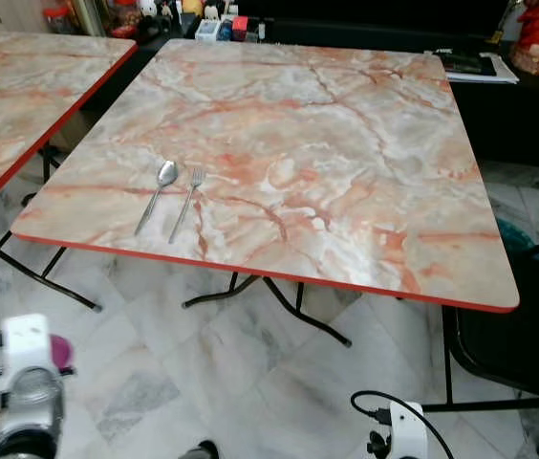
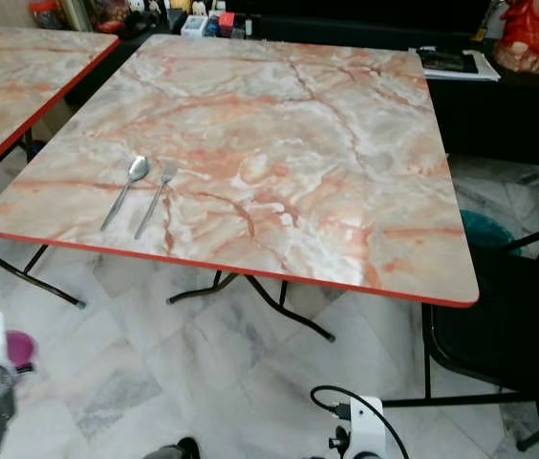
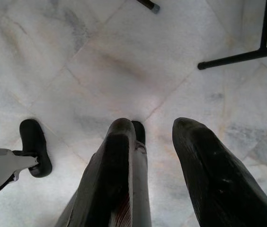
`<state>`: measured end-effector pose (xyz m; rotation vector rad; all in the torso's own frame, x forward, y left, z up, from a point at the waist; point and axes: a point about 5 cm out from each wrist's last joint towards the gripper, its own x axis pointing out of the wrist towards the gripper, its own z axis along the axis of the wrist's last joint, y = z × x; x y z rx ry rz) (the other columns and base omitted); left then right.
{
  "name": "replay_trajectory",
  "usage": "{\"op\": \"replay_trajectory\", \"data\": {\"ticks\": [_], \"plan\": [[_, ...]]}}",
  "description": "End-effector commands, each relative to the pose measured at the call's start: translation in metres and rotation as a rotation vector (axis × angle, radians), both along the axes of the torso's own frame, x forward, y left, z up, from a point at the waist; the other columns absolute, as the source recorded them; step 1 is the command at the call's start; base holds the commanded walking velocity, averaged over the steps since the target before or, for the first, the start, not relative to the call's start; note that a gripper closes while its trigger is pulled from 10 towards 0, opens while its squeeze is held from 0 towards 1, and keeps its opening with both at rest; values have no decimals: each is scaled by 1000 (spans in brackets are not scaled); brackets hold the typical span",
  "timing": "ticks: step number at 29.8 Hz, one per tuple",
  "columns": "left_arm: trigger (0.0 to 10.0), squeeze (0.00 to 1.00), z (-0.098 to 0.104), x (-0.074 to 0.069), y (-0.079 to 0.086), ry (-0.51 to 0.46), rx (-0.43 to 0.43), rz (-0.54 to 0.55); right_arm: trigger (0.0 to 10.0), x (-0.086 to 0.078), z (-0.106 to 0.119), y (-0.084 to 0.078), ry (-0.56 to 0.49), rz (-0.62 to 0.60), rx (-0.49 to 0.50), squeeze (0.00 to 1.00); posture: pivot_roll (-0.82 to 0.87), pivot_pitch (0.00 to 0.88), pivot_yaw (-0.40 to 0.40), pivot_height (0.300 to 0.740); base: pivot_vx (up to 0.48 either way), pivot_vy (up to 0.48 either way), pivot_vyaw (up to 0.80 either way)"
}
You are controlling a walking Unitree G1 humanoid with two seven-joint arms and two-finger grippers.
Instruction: Setting the table
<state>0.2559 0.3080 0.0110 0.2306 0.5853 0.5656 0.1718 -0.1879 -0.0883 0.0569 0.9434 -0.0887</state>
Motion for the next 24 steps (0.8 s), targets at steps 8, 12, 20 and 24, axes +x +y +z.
{"op": "replay_trajectory", "data": {"ticks": [8,12,20,24], "plan": [[10000,0,-32,-4,-57,11,-189,-196,10000,-7,-3,-1,22,-10,3,0,-7,143,21,740,0,0,0],[10000,0,-44,-6,-86,11,-295,-229,10000,-8,-3,-2,21,-10,6,0,-18,135,16,740,0,0,0],[10000,0,-59,-18,-109,74,-360,-253,10000,-10,-4,-3,23,-4,4,0,-27,122,9,740,0,0,0],[10000,0,-61,-21,-111,80,-379,-248,10000,-11,-4,-4,23,-5,2,0,-28,116,8,740,0,0,0]]}}
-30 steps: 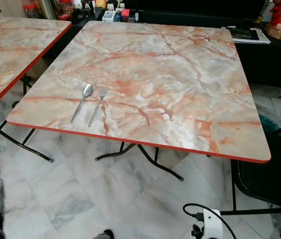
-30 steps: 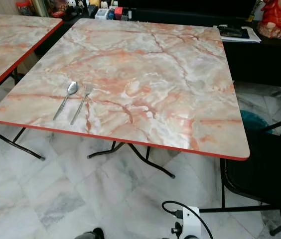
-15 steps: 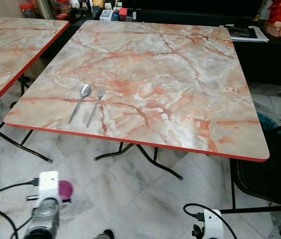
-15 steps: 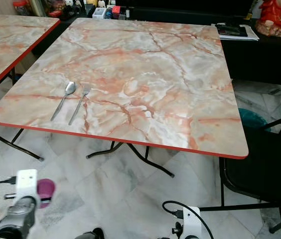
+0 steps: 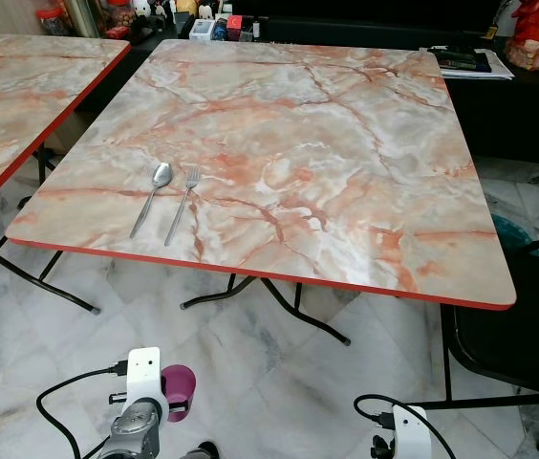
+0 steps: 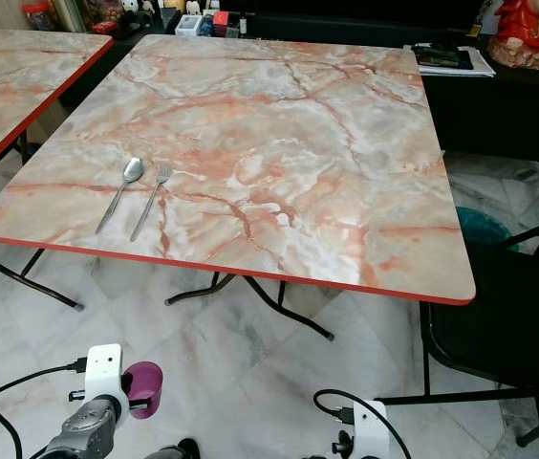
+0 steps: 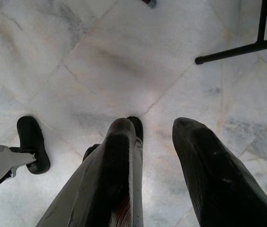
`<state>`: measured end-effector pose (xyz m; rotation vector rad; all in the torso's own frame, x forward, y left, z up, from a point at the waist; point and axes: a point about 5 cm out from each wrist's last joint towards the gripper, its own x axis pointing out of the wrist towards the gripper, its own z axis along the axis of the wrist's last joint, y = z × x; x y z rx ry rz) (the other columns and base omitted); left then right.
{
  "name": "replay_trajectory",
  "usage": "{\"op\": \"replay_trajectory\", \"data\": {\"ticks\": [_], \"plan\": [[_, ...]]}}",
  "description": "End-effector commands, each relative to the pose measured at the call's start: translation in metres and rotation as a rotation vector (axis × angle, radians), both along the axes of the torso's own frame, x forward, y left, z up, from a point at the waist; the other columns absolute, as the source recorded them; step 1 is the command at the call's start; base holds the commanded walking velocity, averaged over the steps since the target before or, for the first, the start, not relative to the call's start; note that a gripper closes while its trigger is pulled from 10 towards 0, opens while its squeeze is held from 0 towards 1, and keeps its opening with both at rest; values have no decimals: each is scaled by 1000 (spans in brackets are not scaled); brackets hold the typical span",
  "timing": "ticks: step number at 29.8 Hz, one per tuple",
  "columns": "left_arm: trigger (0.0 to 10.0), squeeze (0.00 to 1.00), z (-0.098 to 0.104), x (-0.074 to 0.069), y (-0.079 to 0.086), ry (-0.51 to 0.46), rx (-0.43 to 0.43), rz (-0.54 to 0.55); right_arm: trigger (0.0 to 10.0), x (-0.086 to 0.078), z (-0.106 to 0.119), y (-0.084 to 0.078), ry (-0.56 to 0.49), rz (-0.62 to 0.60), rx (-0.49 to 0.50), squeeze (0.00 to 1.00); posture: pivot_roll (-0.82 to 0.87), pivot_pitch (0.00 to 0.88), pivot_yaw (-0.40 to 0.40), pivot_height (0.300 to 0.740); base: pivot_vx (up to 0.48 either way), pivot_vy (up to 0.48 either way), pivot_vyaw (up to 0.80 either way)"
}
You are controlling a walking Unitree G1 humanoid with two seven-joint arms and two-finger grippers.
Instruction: Setting the table
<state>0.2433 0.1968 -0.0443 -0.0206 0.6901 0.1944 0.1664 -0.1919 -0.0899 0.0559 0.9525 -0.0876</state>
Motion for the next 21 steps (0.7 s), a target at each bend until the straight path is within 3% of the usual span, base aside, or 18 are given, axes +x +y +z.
{"op": "replay_trajectory", "data": {"ticks": [1,6,12,21], "plan": [[10000,0,-6,-9,0,24,-16,10,10000,-6,-2,0,15,-6,2,0,-28,115,9,740,0,0,0],[10000,0,-6,-8,4,17,-10,27,10000,-7,-3,0,16,-7,1,0,-24,111,8,740,0,211,0],[10000,0,-3,-6,8,13,-4,42,10000,-5,-2,-1,14,-23,1,0,-24,131,10,740,0,480,-488],[10000,0,-3,-7,10,14,-2,64,10000,-4,-2,0,6,-16,-2,0,-14,138,9,740,0,480,0]]}}
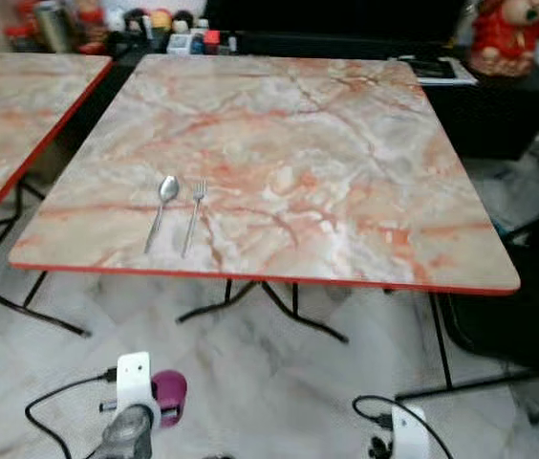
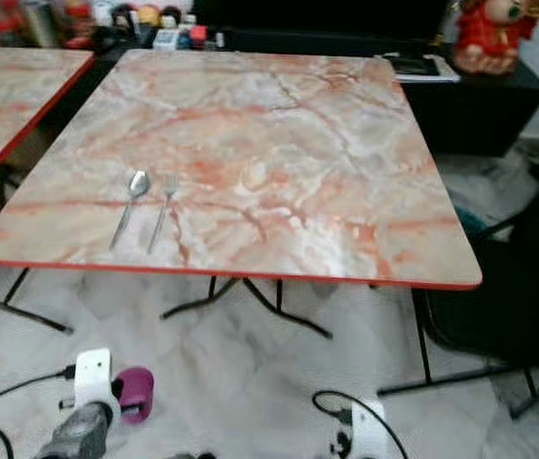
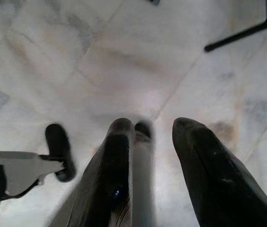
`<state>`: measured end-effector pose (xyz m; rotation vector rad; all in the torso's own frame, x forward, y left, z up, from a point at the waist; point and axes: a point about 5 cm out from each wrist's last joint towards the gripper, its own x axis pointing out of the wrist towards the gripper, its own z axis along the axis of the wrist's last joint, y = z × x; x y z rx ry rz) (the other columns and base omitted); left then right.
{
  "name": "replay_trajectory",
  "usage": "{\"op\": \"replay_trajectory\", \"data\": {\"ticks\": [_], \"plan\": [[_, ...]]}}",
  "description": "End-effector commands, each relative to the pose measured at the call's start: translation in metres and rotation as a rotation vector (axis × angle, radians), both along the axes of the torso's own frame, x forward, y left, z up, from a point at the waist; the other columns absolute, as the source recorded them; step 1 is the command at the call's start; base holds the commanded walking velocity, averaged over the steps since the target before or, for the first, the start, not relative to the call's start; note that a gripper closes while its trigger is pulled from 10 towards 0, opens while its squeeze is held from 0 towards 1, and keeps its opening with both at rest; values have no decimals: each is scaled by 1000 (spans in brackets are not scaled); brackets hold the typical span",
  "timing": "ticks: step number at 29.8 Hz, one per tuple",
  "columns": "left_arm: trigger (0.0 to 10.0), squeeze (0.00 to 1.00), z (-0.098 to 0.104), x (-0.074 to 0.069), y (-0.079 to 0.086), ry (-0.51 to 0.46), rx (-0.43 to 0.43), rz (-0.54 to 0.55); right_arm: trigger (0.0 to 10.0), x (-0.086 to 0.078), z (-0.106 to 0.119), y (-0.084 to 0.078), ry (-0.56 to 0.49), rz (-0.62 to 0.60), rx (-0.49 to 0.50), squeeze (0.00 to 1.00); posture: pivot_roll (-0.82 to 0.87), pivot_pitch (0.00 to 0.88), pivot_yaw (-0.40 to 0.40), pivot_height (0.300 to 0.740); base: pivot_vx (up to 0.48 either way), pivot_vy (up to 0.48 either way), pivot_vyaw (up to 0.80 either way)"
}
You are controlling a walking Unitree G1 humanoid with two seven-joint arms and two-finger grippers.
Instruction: Setting the table
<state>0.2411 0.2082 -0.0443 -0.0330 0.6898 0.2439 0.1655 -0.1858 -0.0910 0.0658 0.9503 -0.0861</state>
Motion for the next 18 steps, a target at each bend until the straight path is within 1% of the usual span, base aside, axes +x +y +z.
{"op": "replay_trajectory", "data": {"ticks": [1,18], "plan": [[10000,0,-3,-5,-1,14,-6,15,10000,-3,-1,-6,9,-13,-10,0,-13,139,9,740,0,480,0],[10000,0,-4,-8,9,26,19,40,10000,-1,0,-3,7,-17,-6,0,-6,163,17,740,0,480,0]]}}
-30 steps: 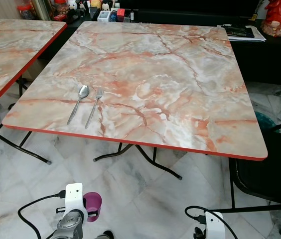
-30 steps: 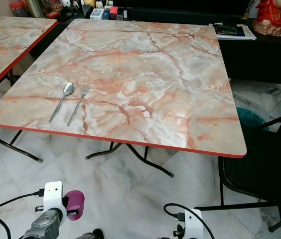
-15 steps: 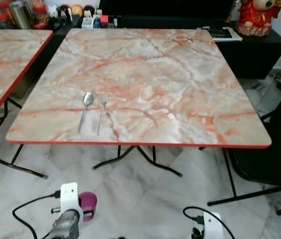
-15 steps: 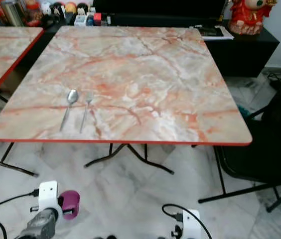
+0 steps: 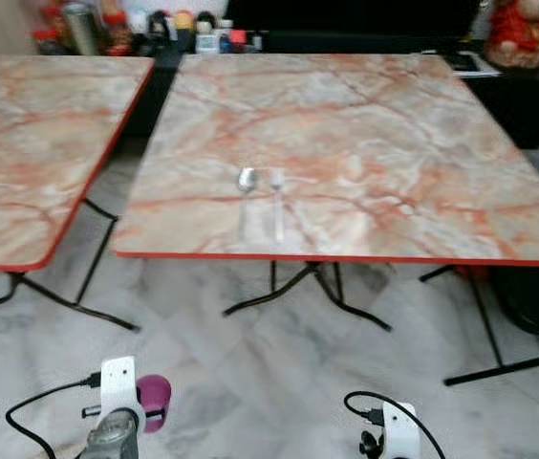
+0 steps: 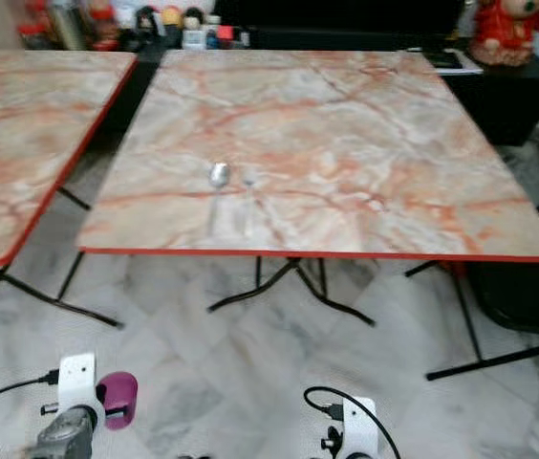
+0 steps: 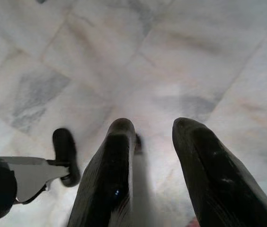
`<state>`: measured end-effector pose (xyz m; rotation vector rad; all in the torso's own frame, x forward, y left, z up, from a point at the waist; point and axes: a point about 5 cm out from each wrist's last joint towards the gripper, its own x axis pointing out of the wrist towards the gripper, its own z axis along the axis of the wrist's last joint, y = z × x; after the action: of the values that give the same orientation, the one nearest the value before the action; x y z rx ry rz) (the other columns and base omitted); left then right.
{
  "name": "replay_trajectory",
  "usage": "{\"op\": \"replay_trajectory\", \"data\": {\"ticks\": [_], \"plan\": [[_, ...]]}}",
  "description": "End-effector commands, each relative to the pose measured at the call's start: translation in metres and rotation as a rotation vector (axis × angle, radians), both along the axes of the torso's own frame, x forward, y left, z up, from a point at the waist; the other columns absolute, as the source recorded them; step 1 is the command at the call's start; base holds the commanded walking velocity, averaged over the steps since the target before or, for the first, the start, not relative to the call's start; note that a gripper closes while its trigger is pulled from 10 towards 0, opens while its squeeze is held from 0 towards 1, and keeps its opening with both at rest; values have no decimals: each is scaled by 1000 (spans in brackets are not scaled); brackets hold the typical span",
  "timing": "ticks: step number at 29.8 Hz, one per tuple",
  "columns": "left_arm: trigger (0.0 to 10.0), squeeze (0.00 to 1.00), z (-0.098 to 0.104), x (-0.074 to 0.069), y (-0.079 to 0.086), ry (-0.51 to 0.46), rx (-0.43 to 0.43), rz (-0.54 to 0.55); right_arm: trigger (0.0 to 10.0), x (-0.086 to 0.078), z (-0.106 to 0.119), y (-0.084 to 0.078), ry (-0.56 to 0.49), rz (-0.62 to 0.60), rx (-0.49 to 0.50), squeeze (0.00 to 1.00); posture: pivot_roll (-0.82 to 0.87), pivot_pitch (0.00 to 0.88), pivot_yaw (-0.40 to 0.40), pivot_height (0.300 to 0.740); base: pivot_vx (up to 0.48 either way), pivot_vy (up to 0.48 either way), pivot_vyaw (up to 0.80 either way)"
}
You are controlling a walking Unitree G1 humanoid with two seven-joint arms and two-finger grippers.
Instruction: Setting the table
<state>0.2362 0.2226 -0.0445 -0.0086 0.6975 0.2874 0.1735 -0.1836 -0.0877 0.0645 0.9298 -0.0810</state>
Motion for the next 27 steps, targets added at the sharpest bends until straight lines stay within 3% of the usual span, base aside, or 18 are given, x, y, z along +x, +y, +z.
{"op": "replay_trajectory", "data": {"ticks": [1,18,22,27], "plan": [[10000,0,-4,-4,-5,14,-16,9,10000,-9,-4,-5,28,-21,-7,0,-7,164,18,740,0,480,0],[10000,0,-5,-4,-7,27,-18,6,10000,-8,-3,-6,36,-17,-7,0,-9,189,15,740,0,480,0],[10000,0,-6,-5,-7,31,-18,10,10000,-7,-3,-6,43,-8,-13,0,-10,191,15,740,0,480,-661],[10000,0,-6,-7,-5,37,-16,13,10000,-6,-3,-6,32,-14,-10,0,-7,191,19,740,0,480,0]]}}
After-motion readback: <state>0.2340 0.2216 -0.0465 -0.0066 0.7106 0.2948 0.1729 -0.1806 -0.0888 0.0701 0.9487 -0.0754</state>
